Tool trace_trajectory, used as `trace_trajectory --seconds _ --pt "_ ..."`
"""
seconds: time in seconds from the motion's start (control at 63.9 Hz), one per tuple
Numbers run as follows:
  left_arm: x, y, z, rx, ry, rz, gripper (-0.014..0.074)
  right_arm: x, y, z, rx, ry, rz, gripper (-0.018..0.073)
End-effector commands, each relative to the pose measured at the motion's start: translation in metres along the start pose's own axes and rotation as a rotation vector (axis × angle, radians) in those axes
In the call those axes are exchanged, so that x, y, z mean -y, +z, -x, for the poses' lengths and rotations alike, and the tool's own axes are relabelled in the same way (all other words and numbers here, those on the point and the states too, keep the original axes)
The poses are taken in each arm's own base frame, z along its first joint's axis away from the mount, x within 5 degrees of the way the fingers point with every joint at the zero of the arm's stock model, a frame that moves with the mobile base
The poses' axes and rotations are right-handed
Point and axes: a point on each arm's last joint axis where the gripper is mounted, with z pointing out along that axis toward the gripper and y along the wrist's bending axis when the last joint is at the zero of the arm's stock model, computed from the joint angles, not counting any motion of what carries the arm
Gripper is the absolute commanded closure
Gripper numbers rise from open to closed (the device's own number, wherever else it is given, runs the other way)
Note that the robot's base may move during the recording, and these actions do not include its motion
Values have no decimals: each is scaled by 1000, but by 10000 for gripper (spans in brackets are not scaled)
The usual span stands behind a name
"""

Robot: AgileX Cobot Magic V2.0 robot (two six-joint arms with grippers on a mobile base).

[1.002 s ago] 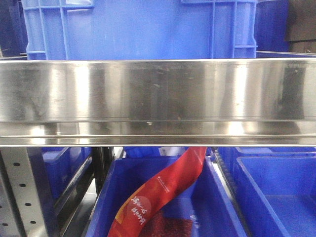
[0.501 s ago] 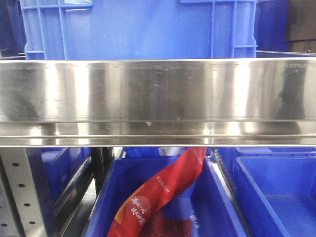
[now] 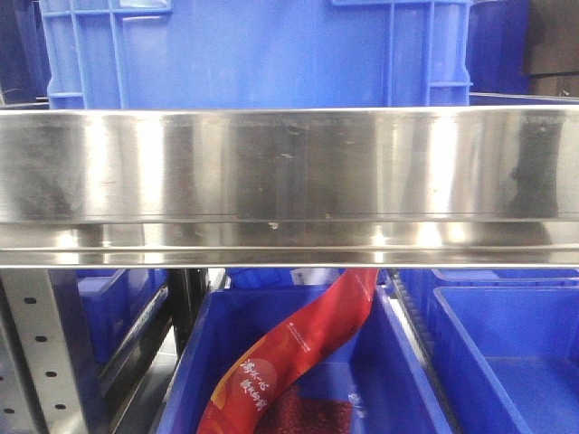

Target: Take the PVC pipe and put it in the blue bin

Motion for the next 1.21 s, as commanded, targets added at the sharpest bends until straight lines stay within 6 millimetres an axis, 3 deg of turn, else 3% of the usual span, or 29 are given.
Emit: trace_trajectory --seconds 0.0,0.031,0.094,0.219,0.391,0.517,0.72,0.845,1.018,1.19 --pt "5 -19 12 33 -7 -15 622 -3 -14 12 63 -12 1 477" --pt "4 -21 12 28 -6 -13 694 -3 -14 12 63 -12 1 557" --pt "3 -22 12 21 -1 -9 707 -2 -11 10 52 -11 -1 725" --pt "4 -28 12 3 2 -11 707 -2 -9 7 18 -10 5 721" --pt "9 -80 23 130 20 -14 707 -8 -52 19 150 3 8 721" --pt "6 -108 -3 233 4 -4 707 -3 -71 -2 234 -23 -41 721" --pt "0 -140 -82 208 -43 8 707 3 -99 -63 252 -12 -82 721" --pt "-4 -158 -117 237 -71 21 707 3 -117 -93 235 -10 -84 721" --pt "-6 -179 -135 323 -71 28 707 2 -133 -101 260 -12 -81 721" --pt "-5 -191 -137 340 -70 21 707 1 -137 -100 278 -14 -80 721"
